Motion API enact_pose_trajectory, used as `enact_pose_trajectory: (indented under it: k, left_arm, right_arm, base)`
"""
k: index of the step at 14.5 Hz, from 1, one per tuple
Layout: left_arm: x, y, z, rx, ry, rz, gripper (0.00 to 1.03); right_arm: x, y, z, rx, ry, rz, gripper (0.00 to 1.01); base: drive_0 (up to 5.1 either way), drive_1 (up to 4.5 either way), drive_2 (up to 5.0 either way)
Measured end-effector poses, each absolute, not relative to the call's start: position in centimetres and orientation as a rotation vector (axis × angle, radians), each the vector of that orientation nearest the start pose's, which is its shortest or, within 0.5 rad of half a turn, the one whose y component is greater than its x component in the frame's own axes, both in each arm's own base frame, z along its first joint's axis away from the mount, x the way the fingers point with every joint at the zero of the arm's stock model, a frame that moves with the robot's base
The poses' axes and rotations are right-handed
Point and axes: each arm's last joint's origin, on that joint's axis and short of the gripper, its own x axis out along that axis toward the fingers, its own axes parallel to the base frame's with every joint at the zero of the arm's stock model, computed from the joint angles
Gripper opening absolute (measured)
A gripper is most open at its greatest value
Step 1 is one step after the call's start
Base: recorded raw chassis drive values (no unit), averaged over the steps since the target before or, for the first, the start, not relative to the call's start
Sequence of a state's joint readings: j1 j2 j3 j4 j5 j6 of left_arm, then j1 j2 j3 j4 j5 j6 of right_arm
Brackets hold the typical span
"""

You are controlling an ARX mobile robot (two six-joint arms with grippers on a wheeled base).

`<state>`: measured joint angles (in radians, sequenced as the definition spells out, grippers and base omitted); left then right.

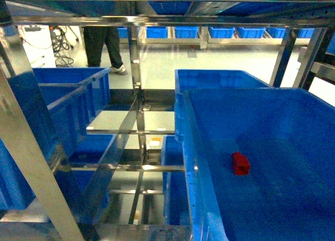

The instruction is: Pick red block from blue box to shelf

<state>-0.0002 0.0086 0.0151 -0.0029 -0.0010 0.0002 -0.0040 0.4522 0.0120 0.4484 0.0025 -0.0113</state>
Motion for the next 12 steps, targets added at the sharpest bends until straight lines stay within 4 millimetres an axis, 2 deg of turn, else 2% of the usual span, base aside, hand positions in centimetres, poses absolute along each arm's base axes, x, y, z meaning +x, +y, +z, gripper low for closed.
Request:
enact_pose_trajectory:
  k: [11, 12]
  left_arm:
    - [9.7, 0.0, 16.8, 0.000, -0.003, 0.001, 0.98]
    - [9.7, 0.0, 16.8, 0.001, -0.004, 0.000, 0.98]
  right_arm:
    - [10.8, 0.0, 17.0, -0.011, -0.009, -0.003, 0.02]
    - [9.7, 0.0, 16.7, -0.011, -0.003, 0.000, 0.02]
  base:
    - [0.0, 0.00, 0.0]
    - [0.0, 0.00, 0.0]
